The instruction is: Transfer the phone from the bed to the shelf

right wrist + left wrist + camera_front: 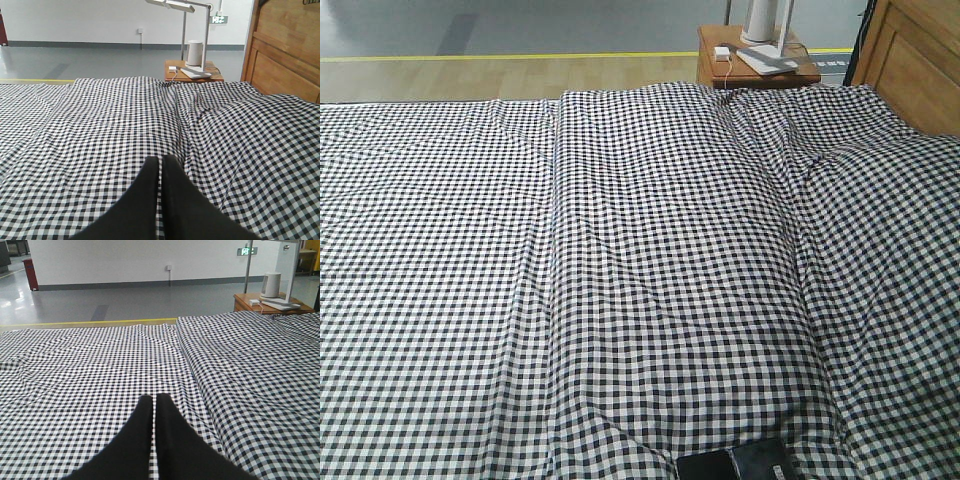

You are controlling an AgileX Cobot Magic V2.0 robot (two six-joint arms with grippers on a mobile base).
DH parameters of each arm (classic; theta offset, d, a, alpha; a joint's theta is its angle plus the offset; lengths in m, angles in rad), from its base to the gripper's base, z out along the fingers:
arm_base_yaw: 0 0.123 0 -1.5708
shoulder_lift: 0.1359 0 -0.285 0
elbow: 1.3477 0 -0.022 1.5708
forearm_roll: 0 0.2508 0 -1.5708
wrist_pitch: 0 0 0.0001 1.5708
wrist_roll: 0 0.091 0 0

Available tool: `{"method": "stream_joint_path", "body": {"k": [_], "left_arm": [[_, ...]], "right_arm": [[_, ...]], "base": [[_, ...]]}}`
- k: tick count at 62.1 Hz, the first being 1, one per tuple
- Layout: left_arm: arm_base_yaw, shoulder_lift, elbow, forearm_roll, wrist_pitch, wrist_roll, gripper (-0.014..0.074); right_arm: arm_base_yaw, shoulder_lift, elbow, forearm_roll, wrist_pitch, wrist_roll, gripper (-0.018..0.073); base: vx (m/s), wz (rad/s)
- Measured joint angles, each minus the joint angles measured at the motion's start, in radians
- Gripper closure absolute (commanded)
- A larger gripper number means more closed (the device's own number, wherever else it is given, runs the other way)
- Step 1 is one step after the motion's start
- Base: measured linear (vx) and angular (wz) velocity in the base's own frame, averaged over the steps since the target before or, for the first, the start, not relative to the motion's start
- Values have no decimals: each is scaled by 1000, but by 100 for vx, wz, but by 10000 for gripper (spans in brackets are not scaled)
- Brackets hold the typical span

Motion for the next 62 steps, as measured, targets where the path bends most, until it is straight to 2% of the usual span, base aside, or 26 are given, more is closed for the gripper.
{"method": "stream_joint_path", "body": {"k": [62], "left_arm": [[0,0,0,0,0,0,595]], "right_arm": [[0,0,0,0,0,0,564]], "base": [[0,0]]}}
